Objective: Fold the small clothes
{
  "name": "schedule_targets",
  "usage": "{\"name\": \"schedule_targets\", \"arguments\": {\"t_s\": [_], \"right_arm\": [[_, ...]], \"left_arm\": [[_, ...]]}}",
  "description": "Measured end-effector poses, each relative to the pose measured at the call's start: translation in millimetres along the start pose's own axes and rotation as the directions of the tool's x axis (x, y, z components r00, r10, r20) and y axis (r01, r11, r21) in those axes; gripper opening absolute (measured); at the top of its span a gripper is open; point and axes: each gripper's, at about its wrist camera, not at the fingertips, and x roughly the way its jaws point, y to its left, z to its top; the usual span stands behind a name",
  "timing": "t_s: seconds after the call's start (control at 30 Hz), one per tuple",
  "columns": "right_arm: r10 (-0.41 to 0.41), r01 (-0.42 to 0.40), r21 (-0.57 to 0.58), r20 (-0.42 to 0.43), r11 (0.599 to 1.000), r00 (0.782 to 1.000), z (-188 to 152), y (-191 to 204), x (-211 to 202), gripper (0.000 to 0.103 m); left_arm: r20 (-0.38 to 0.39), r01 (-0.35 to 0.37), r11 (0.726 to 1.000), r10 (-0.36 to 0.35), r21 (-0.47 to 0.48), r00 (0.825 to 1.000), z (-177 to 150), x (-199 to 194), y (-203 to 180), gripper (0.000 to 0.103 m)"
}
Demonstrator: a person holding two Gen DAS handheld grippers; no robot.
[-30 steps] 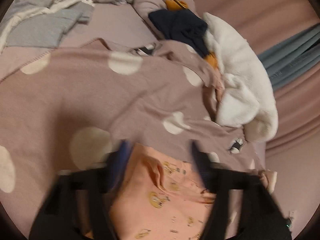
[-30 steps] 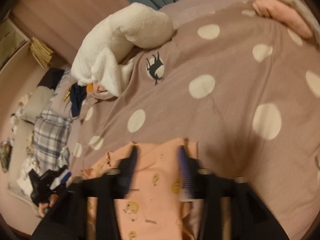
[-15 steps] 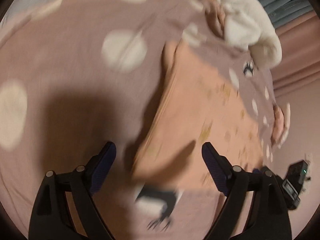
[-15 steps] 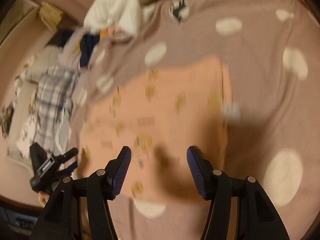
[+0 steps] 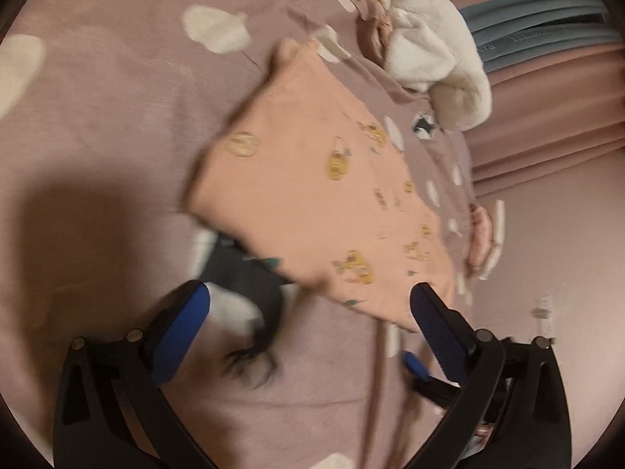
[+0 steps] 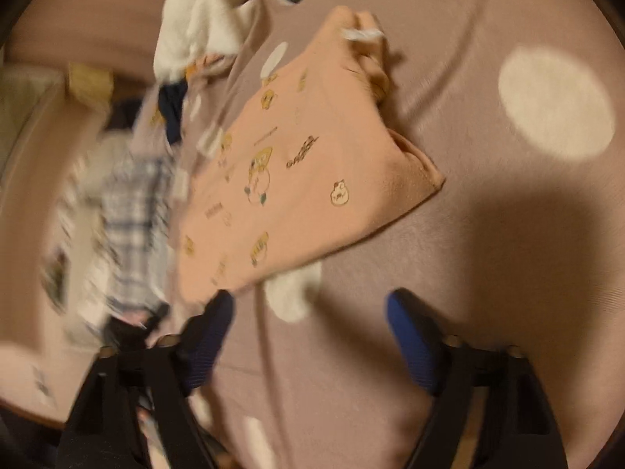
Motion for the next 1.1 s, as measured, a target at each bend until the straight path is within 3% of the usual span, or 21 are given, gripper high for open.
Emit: {"name": "schedule_targets", "arguments": {"t_s": [0.1,0.27,0.37,0.43,0.47,0.5,0.57,0.6,0.63,0.7,0.77,0.87,0.97,1.1], "right_arm": [[0.093,-0.097,0.065,0.066,0.993,0.994,8,-7,2,0.087],[0.132,-0.143,0.104,0.113,0.984,0.985,36,-8,15,0.087],[0.142,-0.159,0.135,0.125,0.978,0.982,52,-7,22,0.087],[0.144,-0.163,0.147,0.131,0.976,0.981,57,-6,24,0.087],[0.142,-0.162,0.150,0.135,0.975,0.981,61,-5,25,0.087],[0.133,-0.153,0.146,0.135,0.977,0.982,67,-3,29,0.087],[0.103,-0.121,0.134,0.138,0.984,0.985,68,3,35,0.072],[0.060,-0.076,0.111,0.144,0.991,0.988,72,8,39,0.042],[0.001,-0.013,0.089,0.130,0.996,0.992,74,9,44,0.014],[-0.062,0.052,0.102,0.103,0.993,0.993,74,4,49,0.013],[-0.034,0.021,0.101,0.131,0.995,0.991,68,3,40,0.013],[-0.014,0.002,0.089,0.135,0.996,0.991,61,5,30,0.013],[0.046,-0.055,0.062,0.140,0.997,0.989,52,8,16,0.013],[0.047,-0.054,0.068,0.111,0.996,0.993,33,7,2,0.013]], "left_arm": [[-0.039,0.106,0.992,-0.108,-0.071,0.993,16,19,0,0.102],[0.052,0.187,0.960,-0.180,-0.207,0.982,45,31,2,0.102],[0.100,0.219,0.940,-0.199,-0.260,0.975,62,36,1,0.101],[0.098,0.179,0.959,-0.161,-0.220,0.982,70,43,-6,0.094],[0.101,0.137,0.968,-0.118,-0.211,0.988,73,46,-8,0.081],[0.102,0.083,0.975,-0.062,-0.207,0.993,74,50,-10,0.058],[0.092,-0.026,0.980,0.045,-0.198,0.995,77,56,-10,0.025],[0.081,-0.041,0.980,0.058,-0.193,0.995,78,60,-9,0.020],[0.089,-0.040,0.980,0.059,-0.195,0.994,78,59,-8,0.019],[0.095,-0.065,0.983,0.081,-0.170,0.992,75,54,-13,0.018],[0.092,-0.093,0.985,0.107,-0.145,0.990,71,50,-19,0.017],[0.084,-0.047,0.988,0.060,-0.149,0.995,64,41,-20,0.017],[0.057,-0.060,0.991,0.067,-0.118,0.996,52,28,-23,0.017],[0.031,-0.049,0.989,0.054,-0.142,0.998,32,7,-19,0.017]]}}
